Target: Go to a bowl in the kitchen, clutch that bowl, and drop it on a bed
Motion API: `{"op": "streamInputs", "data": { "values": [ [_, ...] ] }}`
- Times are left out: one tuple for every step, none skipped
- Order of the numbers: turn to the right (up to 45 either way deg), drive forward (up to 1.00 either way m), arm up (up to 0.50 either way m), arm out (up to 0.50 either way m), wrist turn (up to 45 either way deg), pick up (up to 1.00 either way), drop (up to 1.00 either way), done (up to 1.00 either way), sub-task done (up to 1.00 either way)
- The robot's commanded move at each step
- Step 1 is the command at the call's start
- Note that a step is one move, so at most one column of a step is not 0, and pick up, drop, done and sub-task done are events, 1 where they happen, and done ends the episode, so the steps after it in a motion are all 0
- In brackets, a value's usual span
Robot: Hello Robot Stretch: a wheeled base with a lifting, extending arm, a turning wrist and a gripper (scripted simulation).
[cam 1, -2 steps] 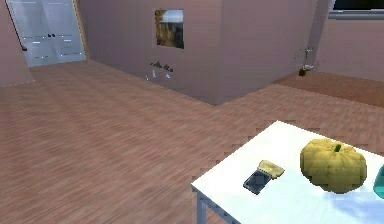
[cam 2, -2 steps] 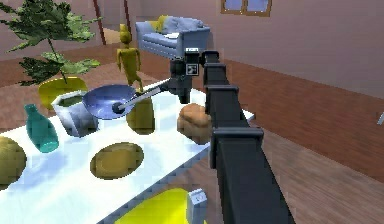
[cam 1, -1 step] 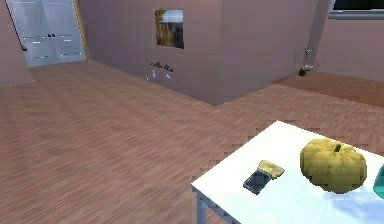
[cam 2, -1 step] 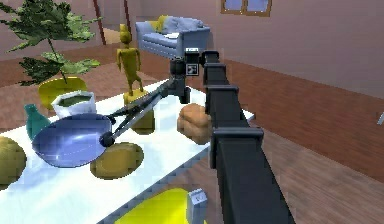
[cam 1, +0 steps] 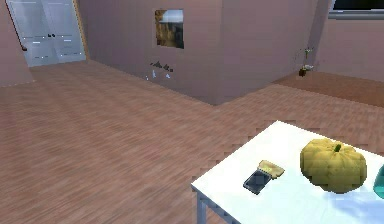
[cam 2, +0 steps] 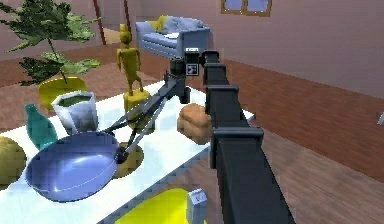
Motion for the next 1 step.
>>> {"op": "streamInputs", "data": {
  "values": [
    [0.0, 0.0, 0.0, -0.4, 0.0, 0.0, 0.0, 0.0, 0.0]
  ]
}}
